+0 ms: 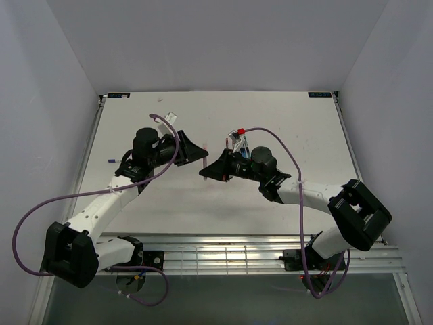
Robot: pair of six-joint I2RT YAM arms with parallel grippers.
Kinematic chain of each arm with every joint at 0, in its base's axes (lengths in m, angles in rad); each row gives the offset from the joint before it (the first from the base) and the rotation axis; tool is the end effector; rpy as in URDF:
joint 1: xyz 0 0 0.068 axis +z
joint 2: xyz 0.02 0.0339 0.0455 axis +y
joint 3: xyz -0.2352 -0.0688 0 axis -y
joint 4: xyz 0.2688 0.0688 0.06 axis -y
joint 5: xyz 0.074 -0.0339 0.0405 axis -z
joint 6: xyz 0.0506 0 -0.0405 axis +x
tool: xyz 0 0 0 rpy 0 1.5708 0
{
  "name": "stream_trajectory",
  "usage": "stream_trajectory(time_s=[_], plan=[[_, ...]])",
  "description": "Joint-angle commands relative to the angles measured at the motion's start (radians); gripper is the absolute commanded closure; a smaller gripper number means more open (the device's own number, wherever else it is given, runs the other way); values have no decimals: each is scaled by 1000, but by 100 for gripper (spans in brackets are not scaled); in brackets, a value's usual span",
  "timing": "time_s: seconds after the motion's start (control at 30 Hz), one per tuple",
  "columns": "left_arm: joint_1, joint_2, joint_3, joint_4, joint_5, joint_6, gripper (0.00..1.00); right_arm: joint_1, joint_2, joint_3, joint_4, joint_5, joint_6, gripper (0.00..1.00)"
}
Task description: Open the pen caps
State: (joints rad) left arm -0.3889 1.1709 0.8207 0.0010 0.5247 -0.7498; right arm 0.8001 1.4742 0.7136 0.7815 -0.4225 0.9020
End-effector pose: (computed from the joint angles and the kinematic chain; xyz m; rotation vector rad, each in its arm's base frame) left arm 0.2793 -0.1418 0.2540 0.0112 2.0832 -1.2358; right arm 0.2314 0.2681 0.2083 -0.2973 1.7894 1.6111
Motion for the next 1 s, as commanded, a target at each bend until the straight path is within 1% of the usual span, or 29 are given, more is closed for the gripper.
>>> stream_trajectory(time_s=[0.0,0.07,0.1,0.2,0.23,0.3,0.33,0.43,0.5,0.53,0.57,0.6,0.63,0.67,0.7,0.73,0.77,0.8,0.87,0.97], plan=[[1,1,26,25,-2,4,53,5,-9,-6,38,-33,0,92],[1,3,26,27,3,0,61,7,-11,-3,33,-33,-2,92],[1,4,28,27,3,-2,67,7,-9,4,29,-33,-2,92],[1,4,38,28,6,-10,77,7,-3,14,4,-38,-6,92],[1,7,41,28,6,-11,83,7,1,14,2,-39,-3,92],[1,15,52,18,5,-11,90,8,6,14,-27,-38,-6,92],[-1,16,64,11,0,-11,99,8,8,14,-37,-36,-8,92],[1,29,83,-27,-29,-16,100,10,8,18,-114,-24,-35,92],[1,35,93,-70,-81,-26,100,20,2,21,-172,17,-60,92],[1,44,110,-88,-107,-43,100,27,-8,30,-253,40,-101,92],[1,50,121,-108,-161,-51,100,36,-12,40,-308,116,-132,92],[1,56,133,-152,-190,-62,100,71,-20,55,-373,183,-171,92],[1,74,149,-174,-222,-83,100,103,-29,81,-565,276,-266,92],[1,87,188,-203,-254,-91,100,140,-26,148,-659,520,-314,92],[1,99,211,-261,-329,-98,100,212,-12,187,-745,627,-355,92],[1,114,230,-278,-368,-108,100,244,38,226,-831,716,-383,92],[4,143,251,-304,-403,-115,100,267,67,268,-982,793,-406,92],[10,157,296,-338,-428,-118,100,302,93,321,-1031,892,-408,92],[16,186,323,-346,-488,-112,100,330,129,337,-1093,959,-400,92],[24,213,359,-357,-509,-96,100,340,118,311,-1091,970,-391,92]])
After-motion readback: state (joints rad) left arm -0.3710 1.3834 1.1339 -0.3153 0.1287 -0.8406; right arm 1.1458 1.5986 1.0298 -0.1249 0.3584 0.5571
